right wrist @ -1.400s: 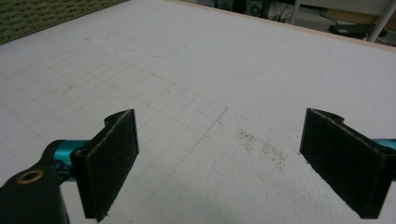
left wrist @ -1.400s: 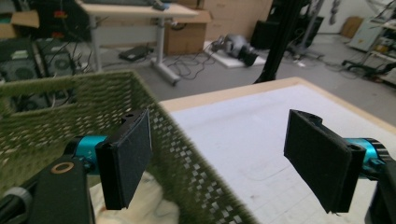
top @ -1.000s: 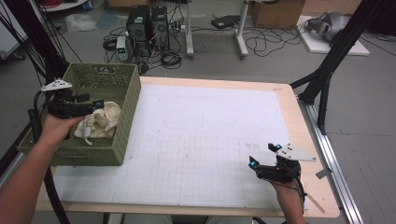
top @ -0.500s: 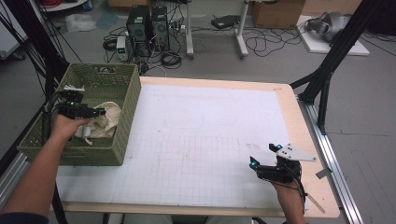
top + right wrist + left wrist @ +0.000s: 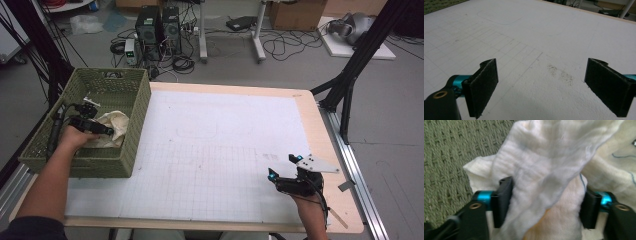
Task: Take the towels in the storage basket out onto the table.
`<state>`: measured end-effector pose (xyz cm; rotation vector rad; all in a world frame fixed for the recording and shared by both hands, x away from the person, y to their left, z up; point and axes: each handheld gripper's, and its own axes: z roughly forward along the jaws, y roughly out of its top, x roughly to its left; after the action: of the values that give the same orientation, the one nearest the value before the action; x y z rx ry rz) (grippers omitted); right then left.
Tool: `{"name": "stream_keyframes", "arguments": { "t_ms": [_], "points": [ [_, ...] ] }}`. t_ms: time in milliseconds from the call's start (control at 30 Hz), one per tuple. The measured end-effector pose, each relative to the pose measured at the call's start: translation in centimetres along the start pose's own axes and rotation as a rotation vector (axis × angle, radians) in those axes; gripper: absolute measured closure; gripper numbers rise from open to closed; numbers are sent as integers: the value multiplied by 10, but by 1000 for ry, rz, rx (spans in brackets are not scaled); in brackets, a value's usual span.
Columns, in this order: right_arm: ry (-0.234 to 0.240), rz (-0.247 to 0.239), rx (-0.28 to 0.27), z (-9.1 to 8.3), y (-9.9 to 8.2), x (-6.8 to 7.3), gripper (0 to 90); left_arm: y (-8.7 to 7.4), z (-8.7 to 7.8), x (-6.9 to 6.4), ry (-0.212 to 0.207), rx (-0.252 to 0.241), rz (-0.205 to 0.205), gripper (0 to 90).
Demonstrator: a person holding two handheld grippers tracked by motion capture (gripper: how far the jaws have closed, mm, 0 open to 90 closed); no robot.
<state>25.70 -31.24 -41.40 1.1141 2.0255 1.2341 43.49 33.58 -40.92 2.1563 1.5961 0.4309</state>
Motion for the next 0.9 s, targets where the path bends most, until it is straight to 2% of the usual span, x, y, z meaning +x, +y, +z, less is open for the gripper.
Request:
{"name": "stream_keyframes", "arguments": {
  "t_ms": [33,67,100,167,267,533,767,900],
  "points": [
    [0,1,-2,0,0,0,109,0,0,-1,8,10,16,455],
    [0,2,0,-1,0,0,110,0,-1,-1,18,15,36,551],
    [0,7,3,-1,0,1,109,0,-3,0,18,20,28,648],
    [-4,3,2,-1,0,0,109,0,-5,3,-2,13,-5,721],
    [-6,14,1,-3,-1,0,109,1,-11,5,-22,-23,-44,740],
    [-12,11,-8,-6,-1,0,109,-1,-30,10,-67,-186,-125,744],
    [-10,20,-10,-7,-1,0,109,-7,-51,15,-98,-347,-148,749],
    [-10,16,-11,-6,-1,0,110,-10,-67,15,-95,-462,-133,750]
  ]
}}
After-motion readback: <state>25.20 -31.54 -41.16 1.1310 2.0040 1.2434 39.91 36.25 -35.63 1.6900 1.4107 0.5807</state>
